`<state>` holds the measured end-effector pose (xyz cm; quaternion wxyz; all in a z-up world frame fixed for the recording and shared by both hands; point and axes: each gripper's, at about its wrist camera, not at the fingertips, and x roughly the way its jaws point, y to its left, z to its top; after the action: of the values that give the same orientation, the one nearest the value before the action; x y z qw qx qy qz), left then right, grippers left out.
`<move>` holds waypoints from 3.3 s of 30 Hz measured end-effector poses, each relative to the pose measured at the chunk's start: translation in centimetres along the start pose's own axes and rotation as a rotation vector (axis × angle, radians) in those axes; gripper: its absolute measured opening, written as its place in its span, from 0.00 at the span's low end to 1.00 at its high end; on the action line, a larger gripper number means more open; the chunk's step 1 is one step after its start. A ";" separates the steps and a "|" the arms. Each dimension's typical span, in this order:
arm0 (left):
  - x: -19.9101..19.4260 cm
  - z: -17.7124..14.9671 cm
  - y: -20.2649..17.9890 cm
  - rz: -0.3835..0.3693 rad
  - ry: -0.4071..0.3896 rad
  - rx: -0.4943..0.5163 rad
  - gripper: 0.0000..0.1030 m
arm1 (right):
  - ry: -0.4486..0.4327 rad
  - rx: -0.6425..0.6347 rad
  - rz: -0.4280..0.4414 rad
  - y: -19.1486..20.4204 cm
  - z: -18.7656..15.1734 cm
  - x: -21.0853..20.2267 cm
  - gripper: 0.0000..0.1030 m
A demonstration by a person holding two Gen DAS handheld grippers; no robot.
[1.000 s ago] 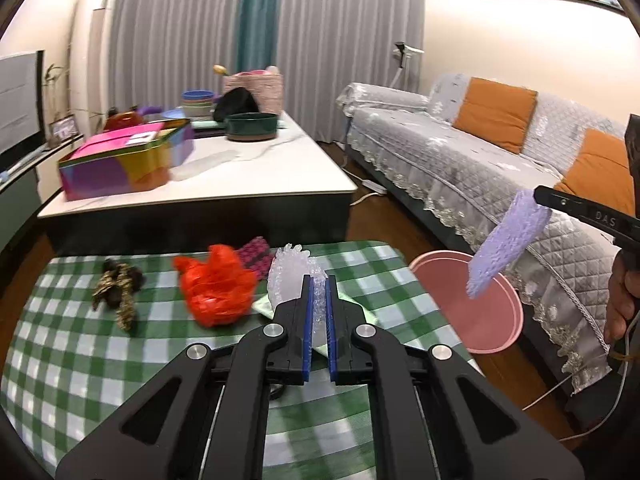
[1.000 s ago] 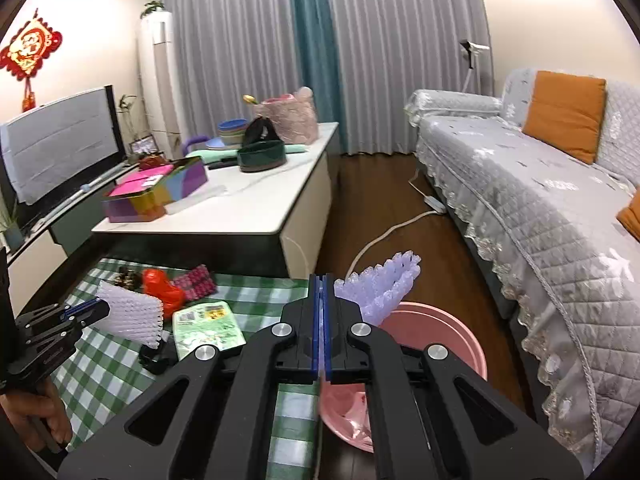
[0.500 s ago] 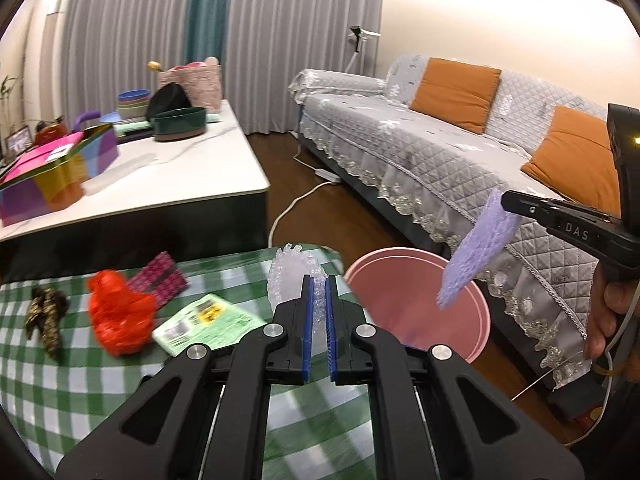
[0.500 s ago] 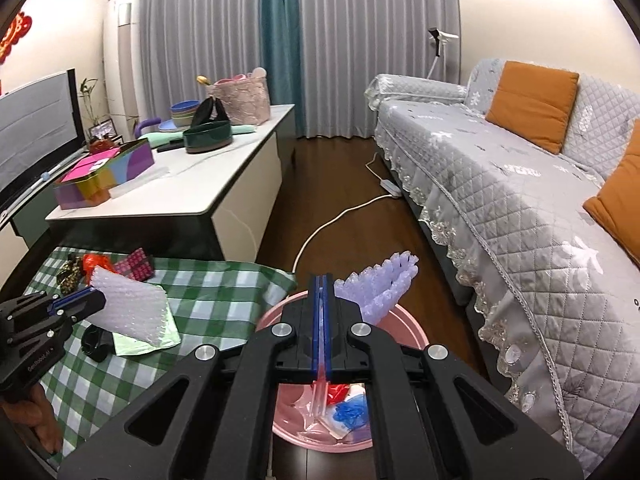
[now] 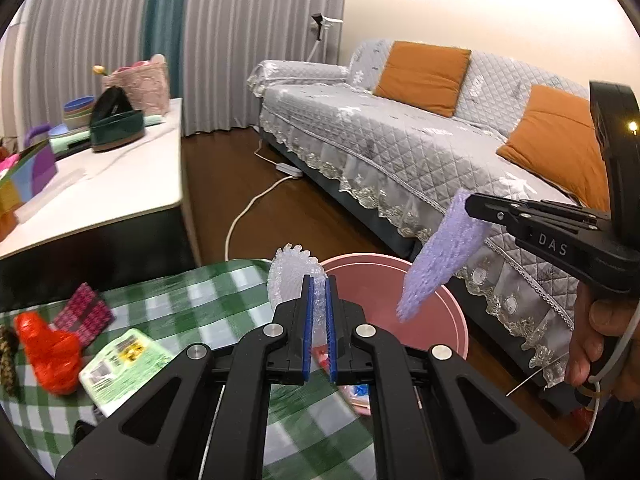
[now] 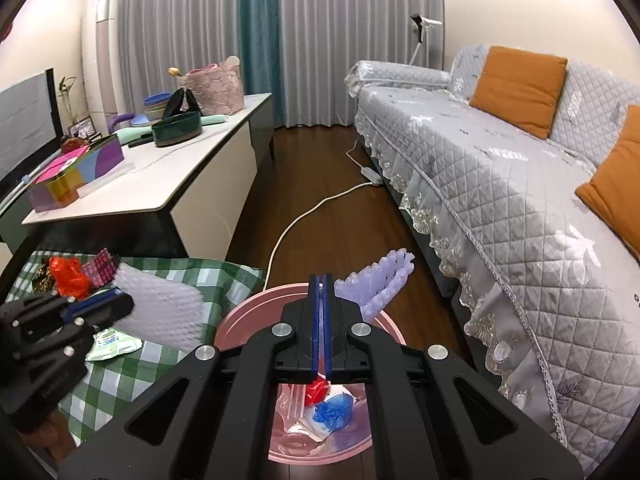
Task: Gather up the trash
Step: 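Carry the white foam net with the left tool while the right tool carries the lavender net to the bin, then open the left tool over the pink bin while the right tool releases the lavender net, then move both open tools back over the table toward the remaining trash, then grasp the camo-print cloth with the left tool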
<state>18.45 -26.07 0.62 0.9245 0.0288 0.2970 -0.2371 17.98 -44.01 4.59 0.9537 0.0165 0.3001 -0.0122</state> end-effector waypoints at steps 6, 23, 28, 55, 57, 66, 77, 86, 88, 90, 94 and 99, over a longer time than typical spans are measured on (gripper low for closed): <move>2.5 0.2 -1.0 -0.057 0.030 0.017 0.10 | 0.019 0.012 -0.003 -0.5 0.0 1.0 0.07; -1.6 -1.4 1.9 0.013 0.019 -0.020 0.37 | -0.022 0.049 0.031 0.9 0.8 0.0 0.43; -5.4 -2.1 4.1 0.066 -0.006 -0.037 0.37 | -0.048 0.042 0.096 3.6 1.1 -1.3 0.43; -18.3 -8.6 22.2 0.442 -0.084 -0.289 0.28 | 0.066 -0.162 0.381 21.8 -1.7 1.6 0.40; -18.3 -8.9 23.0 0.448 -0.086 -0.307 0.28 | 0.083 -0.197 0.390 23.1 -2.3 2.3 0.40; -16.6 -9.5 25.9 0.471 -0.072 -0.356 0.28 | 0.159 -0.394 0.410 28.4 -5.6 4.9 0.40; -12.4 -10.4 28.3 0.507 -0.004 -0.390 0.29 | 0.195 -0.538 0.349 29.8 -7.7 6.8 0.40; -8.7 -10.9 31.0 0.568 0.063 -0.430 0.30 | 0.197 -0.527 0.351 29.3 -7.4 7.4 0.25; -8.1 -10.9 31.4 0.576 0.082 -0.433 0.30 | 0.198 -0.534 0.352 29.3 -7.5 7.4 0.20; -7.8 -10.9 31.6 0.578 0.093 -0.438 0.26 | 0.198 -0.547 0.350 29.5 -7.6 7.4 0.14; -7.4 -10.9 31.9 0.576 0.115 -0.438 0.06 | 0.179 -0.566 0.351 29.6 -7.3 6.9 0.00; -7.8 -10.5 31.3 0.589 0.112 -0.430 0.01 | 0.134 -0.558 0.354 29.0 -6.4 5.6 0.00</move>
<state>21.50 7.00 -6.34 0.9204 -0.0690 0.3690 0.1090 19.91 -14.86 -3.16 0.8870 -0.1923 0.3462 0.2373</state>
